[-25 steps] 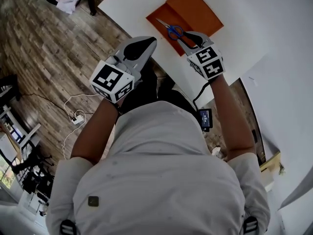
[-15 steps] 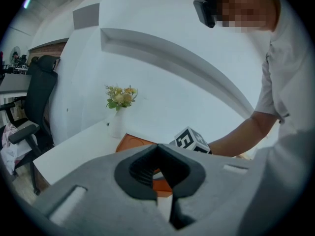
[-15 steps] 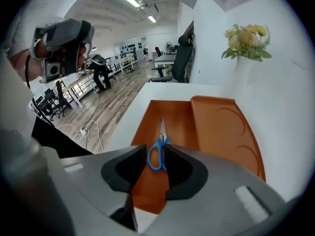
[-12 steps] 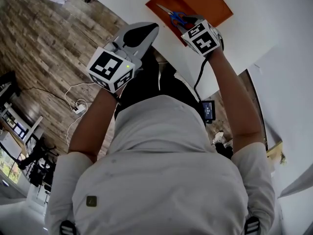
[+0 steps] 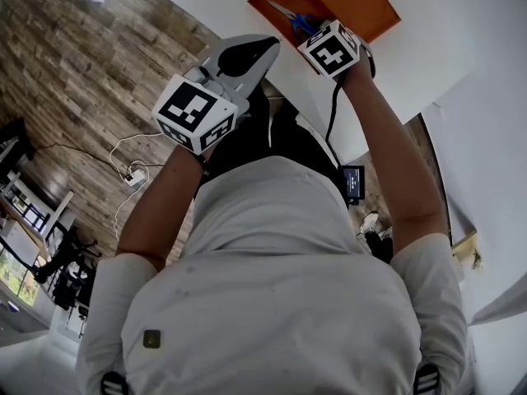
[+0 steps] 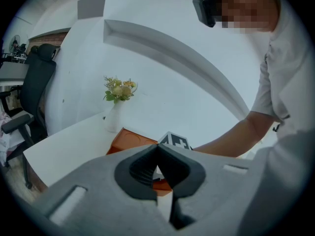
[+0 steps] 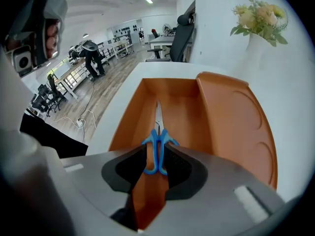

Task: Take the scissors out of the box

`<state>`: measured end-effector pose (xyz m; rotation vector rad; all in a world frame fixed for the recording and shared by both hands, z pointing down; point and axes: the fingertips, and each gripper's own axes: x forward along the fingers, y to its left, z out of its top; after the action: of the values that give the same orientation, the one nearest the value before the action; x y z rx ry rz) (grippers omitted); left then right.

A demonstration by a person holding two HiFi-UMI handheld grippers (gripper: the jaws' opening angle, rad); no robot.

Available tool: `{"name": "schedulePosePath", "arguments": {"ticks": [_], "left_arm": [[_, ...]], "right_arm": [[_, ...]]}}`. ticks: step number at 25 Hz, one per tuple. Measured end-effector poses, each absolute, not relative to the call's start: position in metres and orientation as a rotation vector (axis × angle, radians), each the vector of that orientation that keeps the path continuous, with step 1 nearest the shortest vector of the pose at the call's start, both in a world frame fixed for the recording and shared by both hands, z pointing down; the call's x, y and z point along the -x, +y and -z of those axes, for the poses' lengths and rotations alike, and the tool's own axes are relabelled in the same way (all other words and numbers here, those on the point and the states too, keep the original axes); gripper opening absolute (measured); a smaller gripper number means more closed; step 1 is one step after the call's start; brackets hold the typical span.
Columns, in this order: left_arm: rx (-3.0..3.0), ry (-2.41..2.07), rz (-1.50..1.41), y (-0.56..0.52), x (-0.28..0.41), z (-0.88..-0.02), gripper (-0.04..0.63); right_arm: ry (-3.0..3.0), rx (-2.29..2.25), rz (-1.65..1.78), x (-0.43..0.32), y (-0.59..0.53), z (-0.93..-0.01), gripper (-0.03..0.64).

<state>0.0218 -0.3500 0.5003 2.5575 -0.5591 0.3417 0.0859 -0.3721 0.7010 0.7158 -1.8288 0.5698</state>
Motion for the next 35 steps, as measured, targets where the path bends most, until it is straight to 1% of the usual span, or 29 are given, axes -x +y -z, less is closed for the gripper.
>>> {"name": "schedulePosePath", "arguments": {"ticks": [10,13,16,26,35], "left_arm": [[-2.530,-0.536,-0.350,-0.347,-0.016,-0.510,0.003],[-2.523,-0.542,-0.348,-0.348,-0.015,-0.512,0.003],[-2.522,-0.535,-0.350,-0.345,-0.015,-0.514,0.003],[-2.539,-0.544,-0.342,-0.340,-0.017,-0.510,0.003],[-2.553,-0.584,-0.325,-0.328,-0.019,-0.492,0.004]], "right_arm": [[-1.747,-0.745,-0.608,-0.091,-0.372,-0.719,0.135],[-1.752,-0.755,-0.618,-0.090,-0.375,-0.716,0.127],[-1.750,-0.769,-0.636,-0.090,-0.378,-0.715,0.100],[-1.797,-0.800,-0.650,-0.086,-0.380,-0.716,0.092],[-1.828,-0.815,-0.646,-0.094,-0.367,-0.689,0.092]]}}
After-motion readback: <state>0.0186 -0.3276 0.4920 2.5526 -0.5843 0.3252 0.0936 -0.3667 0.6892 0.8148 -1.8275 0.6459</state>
